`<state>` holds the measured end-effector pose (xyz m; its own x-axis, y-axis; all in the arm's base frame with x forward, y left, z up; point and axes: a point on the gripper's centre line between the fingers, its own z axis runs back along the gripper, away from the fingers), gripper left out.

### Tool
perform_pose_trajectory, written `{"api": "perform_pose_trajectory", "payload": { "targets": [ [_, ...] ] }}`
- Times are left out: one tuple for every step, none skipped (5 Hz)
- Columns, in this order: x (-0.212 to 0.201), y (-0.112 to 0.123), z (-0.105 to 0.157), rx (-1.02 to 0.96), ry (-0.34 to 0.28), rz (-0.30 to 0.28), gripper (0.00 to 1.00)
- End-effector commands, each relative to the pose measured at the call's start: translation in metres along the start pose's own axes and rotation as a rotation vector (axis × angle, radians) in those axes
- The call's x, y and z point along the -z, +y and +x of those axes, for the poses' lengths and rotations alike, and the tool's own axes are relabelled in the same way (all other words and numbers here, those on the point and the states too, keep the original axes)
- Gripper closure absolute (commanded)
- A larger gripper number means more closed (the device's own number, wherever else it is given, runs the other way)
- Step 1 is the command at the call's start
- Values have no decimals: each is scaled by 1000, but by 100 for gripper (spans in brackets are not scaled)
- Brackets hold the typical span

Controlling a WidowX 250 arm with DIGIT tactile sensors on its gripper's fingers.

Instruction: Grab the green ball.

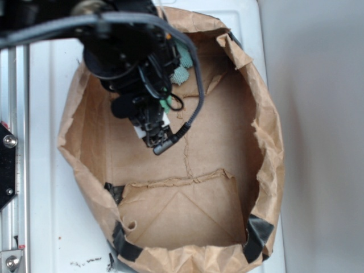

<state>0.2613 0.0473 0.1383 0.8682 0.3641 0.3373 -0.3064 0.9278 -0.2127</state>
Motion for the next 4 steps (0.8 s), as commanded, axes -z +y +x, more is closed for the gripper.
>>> {"api": "perform_pose_trajectory", "payload": {
  "targets": [
    [-38, -44, 3, 94, -28, 84, 100],
    [-45, -54, 15, 90, -6, 159, 100],
    [-45, -59, 21, 83, -14, 177, 100],
    [-41, -57, 22, 67, -18, 176, 100]
  ]
}}
